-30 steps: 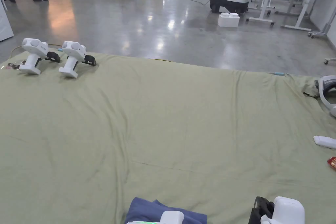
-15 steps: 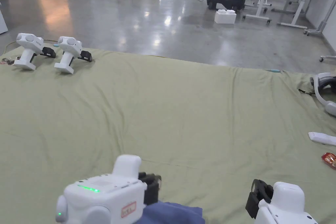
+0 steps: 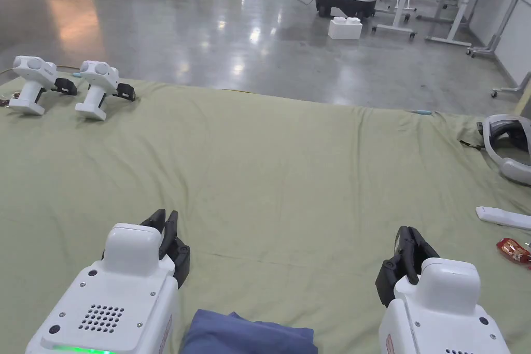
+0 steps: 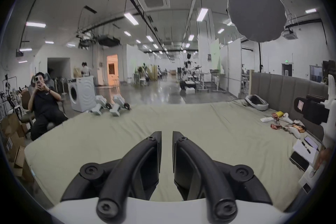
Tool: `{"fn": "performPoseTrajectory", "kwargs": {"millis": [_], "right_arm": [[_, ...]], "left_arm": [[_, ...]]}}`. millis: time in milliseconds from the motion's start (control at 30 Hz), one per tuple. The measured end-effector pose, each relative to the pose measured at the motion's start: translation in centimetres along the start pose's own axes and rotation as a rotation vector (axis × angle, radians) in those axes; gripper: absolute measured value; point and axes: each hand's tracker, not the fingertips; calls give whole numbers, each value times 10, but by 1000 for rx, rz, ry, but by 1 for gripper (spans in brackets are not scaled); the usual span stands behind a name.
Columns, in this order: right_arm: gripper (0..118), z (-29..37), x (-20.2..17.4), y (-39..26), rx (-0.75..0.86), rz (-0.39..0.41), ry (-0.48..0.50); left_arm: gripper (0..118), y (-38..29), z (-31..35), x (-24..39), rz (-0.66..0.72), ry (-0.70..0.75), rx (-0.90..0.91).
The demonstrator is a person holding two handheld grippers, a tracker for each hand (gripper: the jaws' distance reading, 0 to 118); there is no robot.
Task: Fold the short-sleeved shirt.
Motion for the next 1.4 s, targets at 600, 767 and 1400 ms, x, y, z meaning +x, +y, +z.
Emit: {"fn": "performPoseTrajectory", "kwargs": {"millis": [600, 767, 1400], "right_arm": [[7, 33, -63, -94, -448, -10, 269], [7, 38, -88, -139, -552, -108, 253], [7, 12, -88, -181, -529, 41, 149]], "left_arm": [[16, -30, -9, -51, 181, -37, -203], [16, -55, -2, -69, 273, -95, -317], [75, -119, -46, -102, 706, -510, -752]]}}
